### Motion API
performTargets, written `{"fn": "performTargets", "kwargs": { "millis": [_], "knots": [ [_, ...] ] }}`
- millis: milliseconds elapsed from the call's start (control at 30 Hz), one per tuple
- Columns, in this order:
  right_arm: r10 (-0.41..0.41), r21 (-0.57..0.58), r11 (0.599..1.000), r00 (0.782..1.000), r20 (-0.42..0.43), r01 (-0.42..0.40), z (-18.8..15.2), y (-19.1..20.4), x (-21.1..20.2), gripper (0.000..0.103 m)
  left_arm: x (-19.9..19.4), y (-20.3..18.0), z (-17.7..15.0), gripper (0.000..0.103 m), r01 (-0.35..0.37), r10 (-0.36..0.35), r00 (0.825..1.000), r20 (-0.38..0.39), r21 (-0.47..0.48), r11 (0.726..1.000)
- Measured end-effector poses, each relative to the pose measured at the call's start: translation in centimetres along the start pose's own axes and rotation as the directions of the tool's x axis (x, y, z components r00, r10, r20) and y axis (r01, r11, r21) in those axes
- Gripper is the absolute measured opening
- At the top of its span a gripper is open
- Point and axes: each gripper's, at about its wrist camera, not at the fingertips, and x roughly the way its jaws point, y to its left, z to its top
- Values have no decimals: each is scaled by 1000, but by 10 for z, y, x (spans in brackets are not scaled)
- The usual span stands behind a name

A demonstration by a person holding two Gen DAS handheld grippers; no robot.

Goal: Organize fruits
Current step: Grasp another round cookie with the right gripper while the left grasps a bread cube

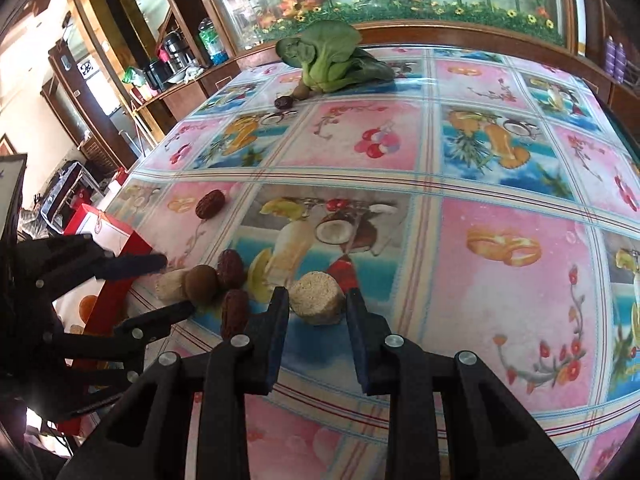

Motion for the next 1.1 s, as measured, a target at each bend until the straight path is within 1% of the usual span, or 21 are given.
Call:
{"fn": "performTargets", "kwargs": {
  "millis": [67,133,200,300,400,433,533,600,700,767,900,1033,1100],
  "knots": [
    [-1,6,1000,1000,-2,1,0,-3,-1,28,1,0,1,46,14,-14,1000,-1,5,1000],
    [-4,1,1000,1000,-3,4,0,-3,-1,28,1,-5,2,35,31,-31,1000,1,21,999],
    [-16,-8,1000,1000,-1,16,0,-1,-1,28,0,-9,2,32,28,-28,1000,2,29,999],
    [-50,-52,997,999,2,50,-2,5,0,29,-2,-11,1,32,45,-45,999,7,7,999],
    [-82,-89,993,997,12,83,-4,10,1,28,-5,-16,-1,32,39,-39,999,15,1,999],
    [-80,-87,993,997,11,81,-4,9,1,27,-5,-17,-2,32,37,-37,999,16,-6,999],
    [-75,-65,995,997,17,76,-4,8,-1,27,-9,-17,-5,32,58,-57,998,18,-70,996],
    [-79,-48,996,996,35,81,-3,5,-4,27,-11,-17,-8,32,61,-59,998,22,-102,993],
    [-65,-11,998,994,92,66,0,0,-16,27,-16,-19,-16,32,56,-51,998,34,-151,987],
    [-67,18,998,989,133,65,1,-5,-23,27,-24,-19,-21,32,49,-40,998,54,-185,981],
    [-79,95,994,978,195,61,4,-20,-34,27,-54,-20,-34,32,71,-39,991,129,-258,964],
    [-93,155,986,966,239,56,4,-32,-42,27,-89,-24,-47,32,71,-10,977,213,-283,957],
    [-101,183,982,960,260,54,4,-39,-45,27,-108,-25,-55,32,76,1,967,253,-294,953]
  ]
}}
